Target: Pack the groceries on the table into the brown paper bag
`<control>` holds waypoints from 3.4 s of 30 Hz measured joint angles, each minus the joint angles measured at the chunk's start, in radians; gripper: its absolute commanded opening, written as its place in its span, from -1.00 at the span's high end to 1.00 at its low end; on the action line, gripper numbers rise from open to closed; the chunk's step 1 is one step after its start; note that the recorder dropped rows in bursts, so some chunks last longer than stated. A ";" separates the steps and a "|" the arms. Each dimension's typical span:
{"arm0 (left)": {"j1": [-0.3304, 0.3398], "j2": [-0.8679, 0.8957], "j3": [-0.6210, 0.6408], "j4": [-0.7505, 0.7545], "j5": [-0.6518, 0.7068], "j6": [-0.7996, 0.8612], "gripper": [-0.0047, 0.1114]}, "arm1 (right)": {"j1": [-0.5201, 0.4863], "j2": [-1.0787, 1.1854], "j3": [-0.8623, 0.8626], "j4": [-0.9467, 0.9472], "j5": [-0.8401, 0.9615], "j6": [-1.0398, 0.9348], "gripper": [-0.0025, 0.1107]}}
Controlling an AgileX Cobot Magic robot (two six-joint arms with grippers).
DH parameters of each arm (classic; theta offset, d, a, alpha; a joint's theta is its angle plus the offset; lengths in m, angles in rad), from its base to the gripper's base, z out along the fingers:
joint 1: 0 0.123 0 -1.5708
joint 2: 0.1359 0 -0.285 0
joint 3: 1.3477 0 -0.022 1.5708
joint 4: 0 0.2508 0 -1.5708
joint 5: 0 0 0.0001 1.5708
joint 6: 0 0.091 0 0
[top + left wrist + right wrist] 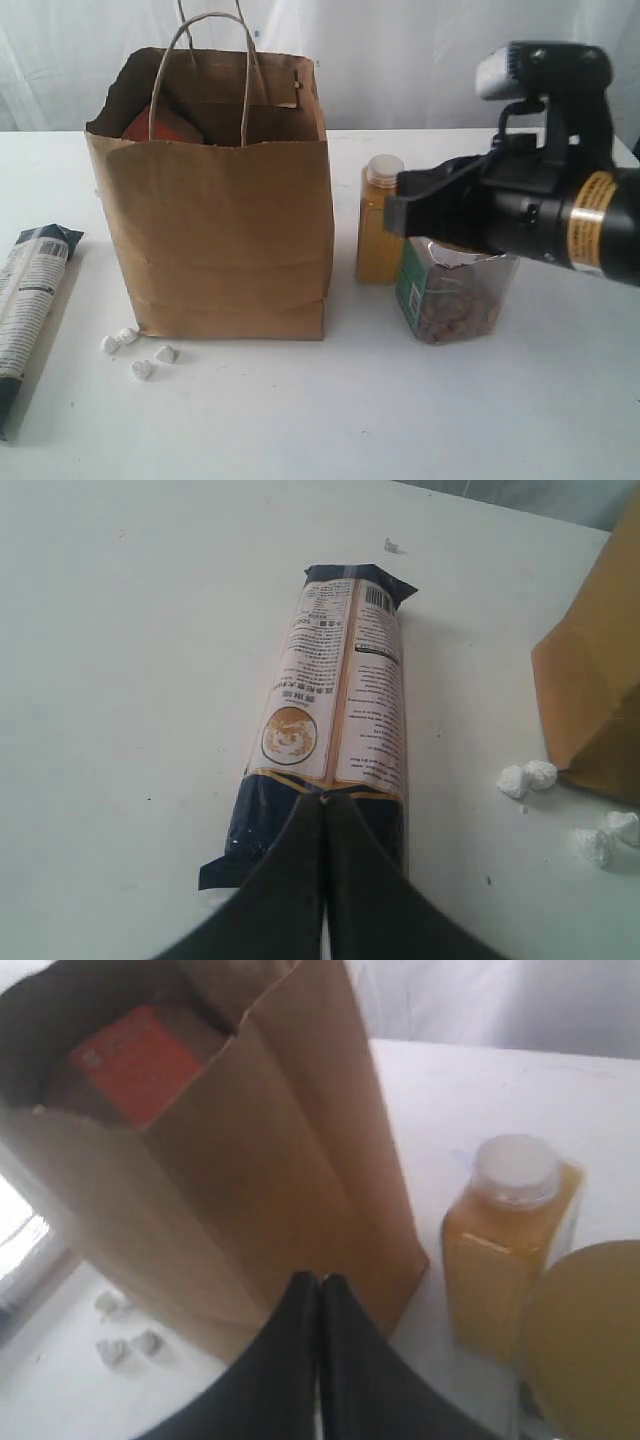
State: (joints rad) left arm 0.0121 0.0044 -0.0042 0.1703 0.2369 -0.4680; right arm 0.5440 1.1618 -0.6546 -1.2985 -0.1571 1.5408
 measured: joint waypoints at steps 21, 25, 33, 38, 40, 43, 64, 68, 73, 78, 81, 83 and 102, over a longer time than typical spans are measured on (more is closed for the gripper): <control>0.000 0.000 0.000 0.000 0.000 0.000 0.92 | 0.017 0.345 0.047 -0.004 0.647 -0.071 0.96; 0.000 0.000 0.000 0.000 0.000 0.000 0.92 | 0.017 0.205 0.134 0.093 0.512 -0.032 0.96; 0.000 0.000 0.000 0.000 0.000 0.000 0.92 | 0.015 -0.023 0.425 -0.077 0.488 0.153 0.96; 0.000 0.000 0.000 0.000 0.000 0.000 0.92 | 0.015 -0.021 0.456 -0.039 0.281 0.174 0.96; 0.000 0.000 0.000 0.000 0.000 0.000 0.92 | -0.020 -0.011 0.442 0.004 0.410 0.179 0.96; 0.000 0.000 0.000 0.000 0.000 0.000 0.92 | -0.117 -0.006 0.378 0.033 0.489 0.040 0.96; 0.000 0.000 0.000 0.000 0.000 0.000 0.92 | -0.339 0.160 0.072 1.110 0.660 -1.287 0.96; 0.000 0.000 0.000 0.000 0.000 0.000 0.92 | -0.348 0.180 0.151 1.271 0.361 -1.313 0.96; 0.000 0.000 0.000 0.000 0.000 0.000 0.92 | -0.352 0.147 0.431 1.392 -0.119 -1.287 0.96; 0.000 0.000 0.000 0.000 0.000 0.000 0.92 | -0.352 0.145 0.513 1.299 -0.254 -1.325 0.32; 0.000 0.000 0.000 0.000 0.000 0.000 0.92 | -0.352 0.145 0.513 1.236 -0.288 -1.303 -0.90; 0.000 0.000 0.000 0.000 0.000 0.000 0.92 | -0.352 0.145 0.513 1.232 -0.325 -1.196 -0.89; 0.000 0.000 0.000 0.000 0.000 0.000 0.92 | -0.352 0.193 0.414 1.234 -0.489 -1.633 -0.89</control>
State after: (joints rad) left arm 0.0121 0.0044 -0.0042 0.1703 0.2369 -0.4680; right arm 0.1921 1.3543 -0.2410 -0.0641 -0.6457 -0.0922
